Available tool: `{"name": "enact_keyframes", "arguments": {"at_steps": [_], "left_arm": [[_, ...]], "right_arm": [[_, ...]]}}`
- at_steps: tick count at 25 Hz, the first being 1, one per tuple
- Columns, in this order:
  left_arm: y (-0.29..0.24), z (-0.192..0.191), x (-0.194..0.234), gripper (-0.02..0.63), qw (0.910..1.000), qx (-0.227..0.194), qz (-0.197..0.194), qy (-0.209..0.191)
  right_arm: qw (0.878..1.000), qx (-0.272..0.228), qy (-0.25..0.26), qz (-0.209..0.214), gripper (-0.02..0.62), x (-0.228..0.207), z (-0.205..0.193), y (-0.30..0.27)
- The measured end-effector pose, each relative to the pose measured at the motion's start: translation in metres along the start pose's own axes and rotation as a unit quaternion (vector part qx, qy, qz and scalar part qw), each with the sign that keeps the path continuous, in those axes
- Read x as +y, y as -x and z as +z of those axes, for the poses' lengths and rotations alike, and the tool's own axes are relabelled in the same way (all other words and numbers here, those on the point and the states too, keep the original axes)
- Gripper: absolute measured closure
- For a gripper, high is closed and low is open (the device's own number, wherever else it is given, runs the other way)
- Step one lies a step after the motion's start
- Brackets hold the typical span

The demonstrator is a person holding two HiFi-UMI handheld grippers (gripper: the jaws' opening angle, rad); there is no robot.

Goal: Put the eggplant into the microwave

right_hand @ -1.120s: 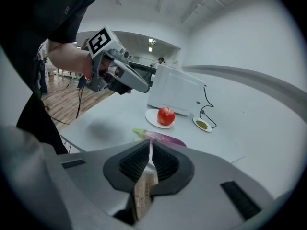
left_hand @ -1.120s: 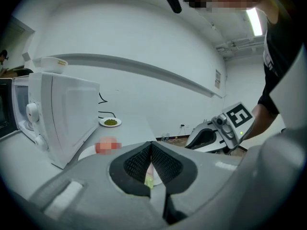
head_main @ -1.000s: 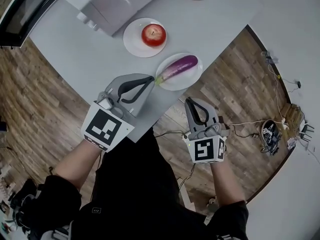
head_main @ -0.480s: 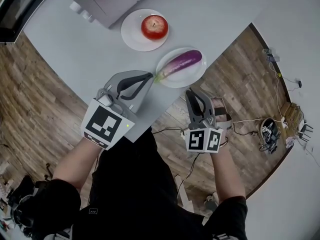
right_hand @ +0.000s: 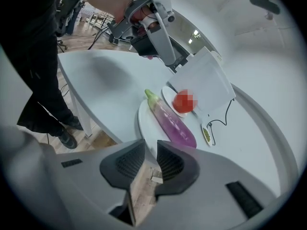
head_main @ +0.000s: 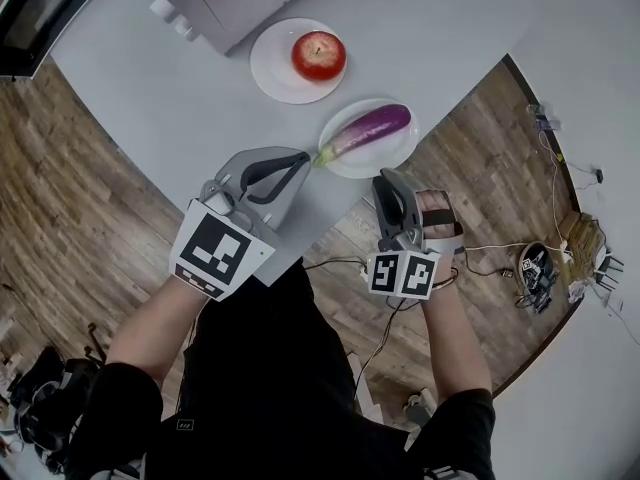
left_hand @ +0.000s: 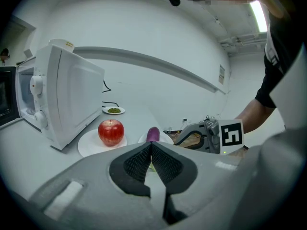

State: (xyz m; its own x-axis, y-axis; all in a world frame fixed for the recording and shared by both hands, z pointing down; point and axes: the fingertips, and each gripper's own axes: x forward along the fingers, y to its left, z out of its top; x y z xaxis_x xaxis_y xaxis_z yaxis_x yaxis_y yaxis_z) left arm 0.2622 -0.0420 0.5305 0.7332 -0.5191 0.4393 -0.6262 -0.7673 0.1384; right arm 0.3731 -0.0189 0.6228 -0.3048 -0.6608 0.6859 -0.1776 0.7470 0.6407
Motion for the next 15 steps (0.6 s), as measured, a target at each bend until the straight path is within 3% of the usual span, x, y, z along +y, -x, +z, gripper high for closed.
{"name": "enact_keyframes", "arguments": {"at_steps": [15], "left_arm": [[0.012, -0.013, 0.005, 0.597, 0.9998, 0.017, 0.005, 0.007]], "right_arm": [[0.998, 0.024, 0.054, -0.030, 0.512, -0.009, 0.007, -0.023]]}}
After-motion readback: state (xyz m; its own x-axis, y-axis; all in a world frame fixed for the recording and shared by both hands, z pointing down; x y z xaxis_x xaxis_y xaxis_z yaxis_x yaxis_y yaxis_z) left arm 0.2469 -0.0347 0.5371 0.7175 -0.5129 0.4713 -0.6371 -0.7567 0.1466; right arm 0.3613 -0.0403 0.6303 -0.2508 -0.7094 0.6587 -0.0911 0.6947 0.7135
